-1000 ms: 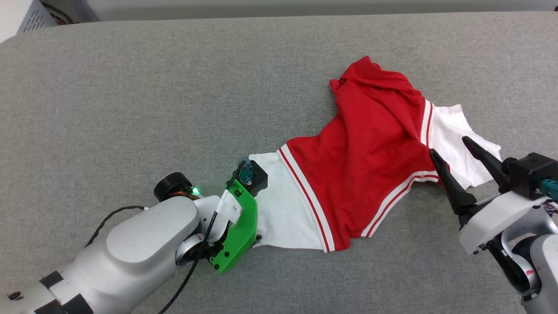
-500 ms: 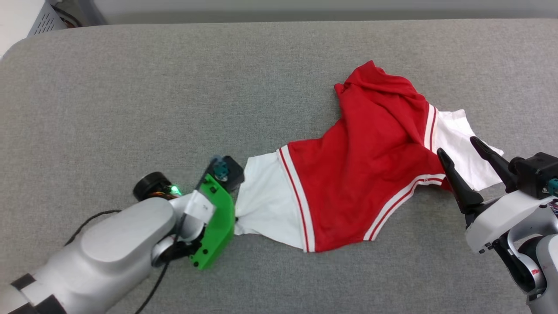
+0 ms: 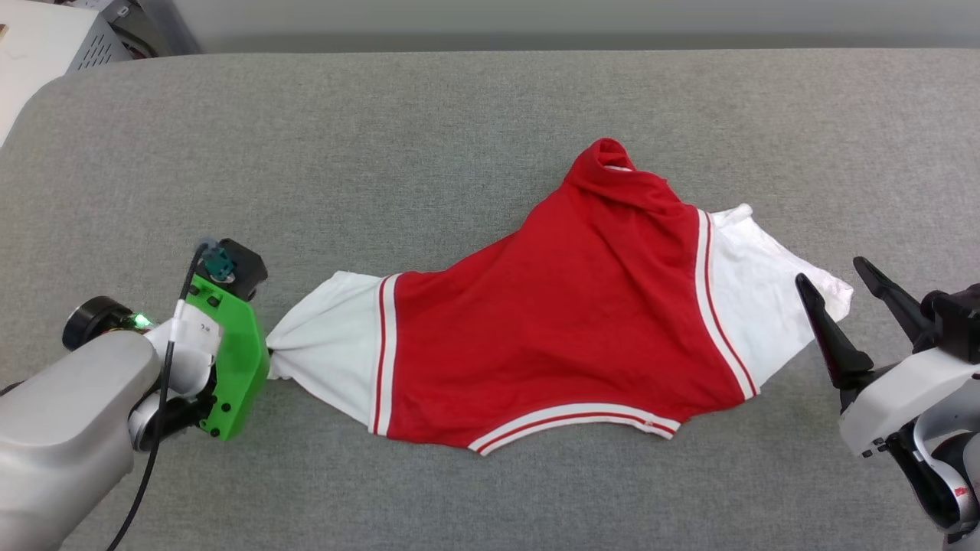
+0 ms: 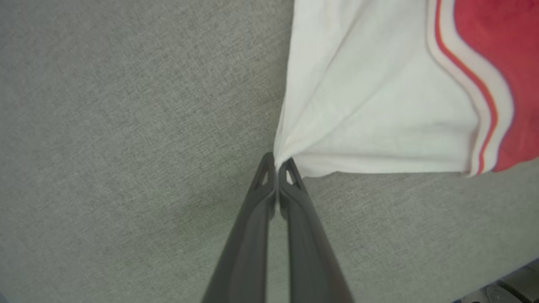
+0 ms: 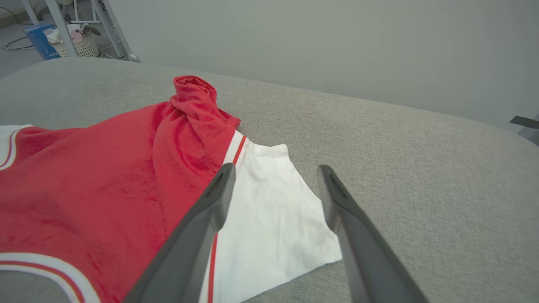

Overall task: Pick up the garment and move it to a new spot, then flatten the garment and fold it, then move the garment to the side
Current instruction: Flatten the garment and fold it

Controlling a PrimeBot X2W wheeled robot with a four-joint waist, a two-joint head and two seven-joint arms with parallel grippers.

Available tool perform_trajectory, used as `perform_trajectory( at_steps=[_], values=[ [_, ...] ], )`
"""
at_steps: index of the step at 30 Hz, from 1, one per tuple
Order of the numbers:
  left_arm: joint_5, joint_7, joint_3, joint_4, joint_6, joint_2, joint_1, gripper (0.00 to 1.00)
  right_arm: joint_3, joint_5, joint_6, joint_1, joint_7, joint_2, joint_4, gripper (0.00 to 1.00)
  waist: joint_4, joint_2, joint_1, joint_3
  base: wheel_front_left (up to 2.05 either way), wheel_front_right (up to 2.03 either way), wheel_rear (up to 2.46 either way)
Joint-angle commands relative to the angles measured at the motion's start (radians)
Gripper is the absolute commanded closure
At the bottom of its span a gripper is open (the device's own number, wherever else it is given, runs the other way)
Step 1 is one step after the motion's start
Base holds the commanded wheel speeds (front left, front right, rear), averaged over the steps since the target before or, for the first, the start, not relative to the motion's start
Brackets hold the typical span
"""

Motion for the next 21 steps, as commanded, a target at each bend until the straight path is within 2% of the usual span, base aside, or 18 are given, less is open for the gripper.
perform_trajectory(
  at_steps=[1,9,10,11,15,21],
  values=[
    [-0.013,-0.012,0.008,0.018,0.01,0.01,0.01,1.0,-0.008,0.003,-0.001,0.017,0.003,-0.003,0.004,0.0,-0.003,0.0,0.0,0.0,0.0,0.0,0.0],
    [-0.032,-0.08,0.02,0.096,0.028,-0.02,0.055,1.0,-0.019,0.001,-0.001,0.021,0.027,-0.022,0.0,0.0,-0.005,0.0,0.0,-0.01,0.0,0.0,0.0],
    [-0.033,-0.101,0.027,0.1,0.033,-0.027,0.058,0.57,-0.02,0.0,-0.001,0.014,0.033,-0.031,-0.004,0.0,-0.003,0.0,0.0,-0.014,0.0,0.0,0.0],
    [-0.03,-0.122,0.033,0.101,0.04,-0.032,0.058,0.0,-0.022,0.0,-0.001,0.008,0.038,-0.039,-0.008,0.0,-0.001,0.0,0.0,-0.019,0.0,0.0,0.0],
    [-0.008,-0.226,0.061,0.089,0.077,-0.043,0.062,0.0,-0.044,0.008,-0.001,-0.031,0.067,-0.078,-0.027,0.0,0.012,0.0,0.0,-0.039,0.0,0.0,0.0],
    [0.026,-0.414,0.119,0.012,0.17,-0.046,0.083,0.0,-0.063,0.053,-0.001,-0.102,0.14,-0.161,-0.031,0.0,0.045,0.0,0.0,-0.065,0.0,0.0,0.0]
  ],
)
